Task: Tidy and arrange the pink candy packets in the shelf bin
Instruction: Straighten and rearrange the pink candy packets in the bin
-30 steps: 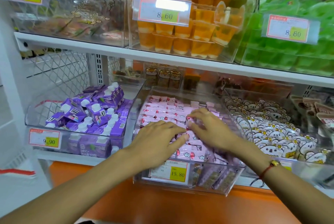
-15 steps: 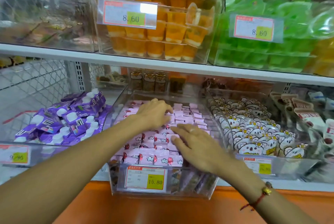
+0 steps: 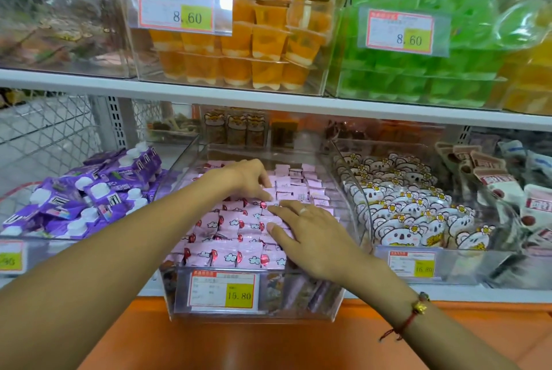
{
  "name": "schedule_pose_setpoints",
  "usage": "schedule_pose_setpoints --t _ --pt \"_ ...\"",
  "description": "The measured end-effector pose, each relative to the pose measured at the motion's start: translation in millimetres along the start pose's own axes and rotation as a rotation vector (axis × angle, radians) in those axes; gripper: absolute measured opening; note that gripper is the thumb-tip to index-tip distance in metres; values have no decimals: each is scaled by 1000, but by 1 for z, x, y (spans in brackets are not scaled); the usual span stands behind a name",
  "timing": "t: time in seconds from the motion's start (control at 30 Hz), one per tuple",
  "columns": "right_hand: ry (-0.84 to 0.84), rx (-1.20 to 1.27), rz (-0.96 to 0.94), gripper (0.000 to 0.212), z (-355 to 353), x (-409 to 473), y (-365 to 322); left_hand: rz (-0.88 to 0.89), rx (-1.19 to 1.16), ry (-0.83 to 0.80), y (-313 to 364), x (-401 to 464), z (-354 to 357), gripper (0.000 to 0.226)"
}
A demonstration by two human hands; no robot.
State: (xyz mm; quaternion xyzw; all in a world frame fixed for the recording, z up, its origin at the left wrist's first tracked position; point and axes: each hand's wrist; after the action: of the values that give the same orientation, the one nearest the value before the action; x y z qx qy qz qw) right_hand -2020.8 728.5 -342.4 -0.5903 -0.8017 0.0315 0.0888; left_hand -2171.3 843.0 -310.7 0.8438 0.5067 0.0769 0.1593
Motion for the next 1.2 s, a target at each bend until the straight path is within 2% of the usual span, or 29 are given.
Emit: schedule_pose_setpoints --t 0.07,0.23,0.33,0.4,0.47,0.53,0.6,0.7,0.77,0.87,0.97,1.03,1.1,1.2 --pt "2 5 2 51 0 -1 0 5 -3 -16 -1 0 -1 38" --pt "7 15 9 50 1 -1 -1 19 -112 109 -4 -6 3 31" --pt "8 13 7 50 2 -1 0 46 -154 273 -1 -9 7 8" --pt "4 11 3 50 2 0 0 37 -191 401 4 -11 5 14" --pt "0 18 3 50 2 0 0 -21 -340 545 12 -15 -2 27" --pt "4 15 1 51 2 1 1 -76 -573 638 17 -22 -9 31" --pt "8 8 -6 51 2 1 1 -94 -775 716 21 -38 -9 26" --pt "26 49 -20 50 -1 -1 -1 -128 -976 919 25 -72 -2 15" --pt "163 155 -19 49 -6 -3 -3 -141 -1122 1005 26 -93 1 10" --pt "462 312 -47 56 -18 -4 -11 -175 -1344 948 27 -114 5 19" --pt "524 375 -167 67 -26 -7 -22 -249 -1552 807 31 -120 9 20" --pt "555 344 -211 54 -26 -7 -24 -263 -1693 721 35 -122 8 18" --pt "537 489 -185 36 -27 -7 -23 -268 -1738 676 36 -123 8 20" --pt "329 1086 30 16 -33 -6 -21 -215 -1542 671 32 -124 7 28"
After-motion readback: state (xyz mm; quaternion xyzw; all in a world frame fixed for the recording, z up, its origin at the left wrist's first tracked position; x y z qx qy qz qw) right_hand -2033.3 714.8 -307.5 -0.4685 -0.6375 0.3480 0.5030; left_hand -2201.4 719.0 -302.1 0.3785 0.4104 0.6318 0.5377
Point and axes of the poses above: each hand's wrist, its own x-axis towards the middle knuckle, its own z-axis out of the palm, y = z × x, and after that the axes turned 5 degrees about z, right-handed
